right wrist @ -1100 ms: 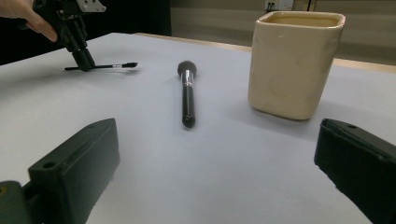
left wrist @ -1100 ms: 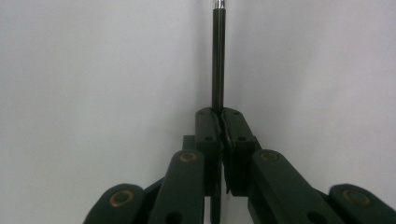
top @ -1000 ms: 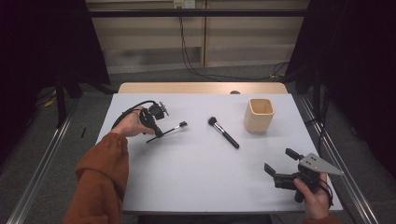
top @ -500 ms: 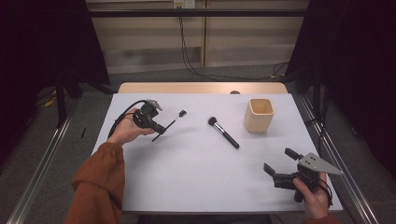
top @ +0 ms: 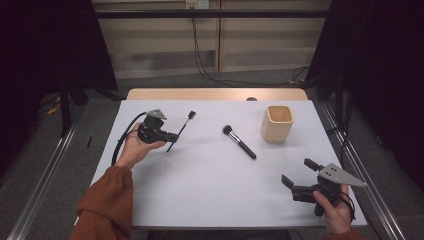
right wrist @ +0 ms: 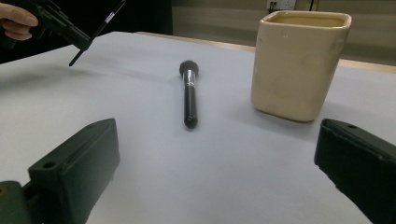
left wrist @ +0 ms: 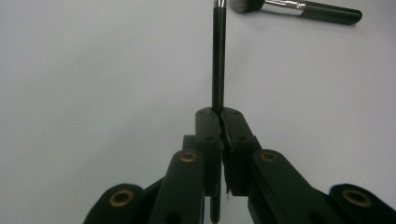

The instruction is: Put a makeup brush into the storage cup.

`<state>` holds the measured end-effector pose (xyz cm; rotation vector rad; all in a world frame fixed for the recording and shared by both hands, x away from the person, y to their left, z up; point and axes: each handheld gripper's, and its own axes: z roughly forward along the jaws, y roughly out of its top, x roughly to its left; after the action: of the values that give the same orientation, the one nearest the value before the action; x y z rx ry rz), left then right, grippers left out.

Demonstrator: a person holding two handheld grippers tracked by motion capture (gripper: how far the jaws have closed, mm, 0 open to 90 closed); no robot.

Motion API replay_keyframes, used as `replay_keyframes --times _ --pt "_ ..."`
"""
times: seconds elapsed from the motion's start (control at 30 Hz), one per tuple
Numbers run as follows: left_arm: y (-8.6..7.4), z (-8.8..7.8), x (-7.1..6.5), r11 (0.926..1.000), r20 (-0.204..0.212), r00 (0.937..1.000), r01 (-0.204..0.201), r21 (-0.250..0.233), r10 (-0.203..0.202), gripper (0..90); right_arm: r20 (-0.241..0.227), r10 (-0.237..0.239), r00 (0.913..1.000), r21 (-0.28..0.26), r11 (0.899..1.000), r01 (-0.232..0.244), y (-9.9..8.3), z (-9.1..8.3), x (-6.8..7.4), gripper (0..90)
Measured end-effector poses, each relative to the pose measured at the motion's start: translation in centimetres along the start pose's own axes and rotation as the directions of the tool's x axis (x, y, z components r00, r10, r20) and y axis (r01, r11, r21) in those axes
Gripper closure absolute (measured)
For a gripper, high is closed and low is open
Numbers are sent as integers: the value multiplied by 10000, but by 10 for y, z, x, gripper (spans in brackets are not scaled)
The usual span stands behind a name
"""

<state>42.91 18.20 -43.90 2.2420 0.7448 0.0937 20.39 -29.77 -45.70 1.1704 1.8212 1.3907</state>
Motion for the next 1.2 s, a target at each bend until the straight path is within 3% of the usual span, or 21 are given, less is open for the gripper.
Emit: replay_keyframes --times 0.13,0.43,0.63,0.73,0.8,0.87,1.03,1.17,1.2 --pt "-6 -1 -2 9986 -89 9998 195 -497 -200 863 -47 10 10000 -5 10000 -10 0 1 0 0" --pt "-11 -8 -11 9882 -494 9988 -84 -1529 8 863 -96 -21 10000 -22 10000 21 0 1 0 0" --pt "-19 -16 -15 9704 -331 9992 134 -2411 -220 863 -86 4 10000 -32 10000 -5 0 2 0 0" --pt "-23 -22 -19 9509 -329 9989 210 -3086 -328 863 -97 15 10000 -44 10000 -16 1 2 1 0" --pt "-26 -26 -21 9447 -386 9988 163 -3274 -306 863 -137 13 9999 -55 10000 -14 1 2 1 0" --pt "-29 -29 -22 9436 -464 9986 90 -3310 -258 863 -132 14 9999 -46 10000 -15 1 2 1 0" --pt "-37 -33 -27 9320 -327 9990 154 -3621 -292 863 -149 -29 9999 -62 10000 28 1 3 1 0" --pt "-42 -37 -34 9308 -263 9994 93 -3653 -203 863 -263 -71 9996 -11 10000 71 1 3 3 0" --pt "-43 -37 -36 9269 -238 9995 115 -3752 -220 863 -287 -95 9995 -47 9999 93 1 3 4 0"
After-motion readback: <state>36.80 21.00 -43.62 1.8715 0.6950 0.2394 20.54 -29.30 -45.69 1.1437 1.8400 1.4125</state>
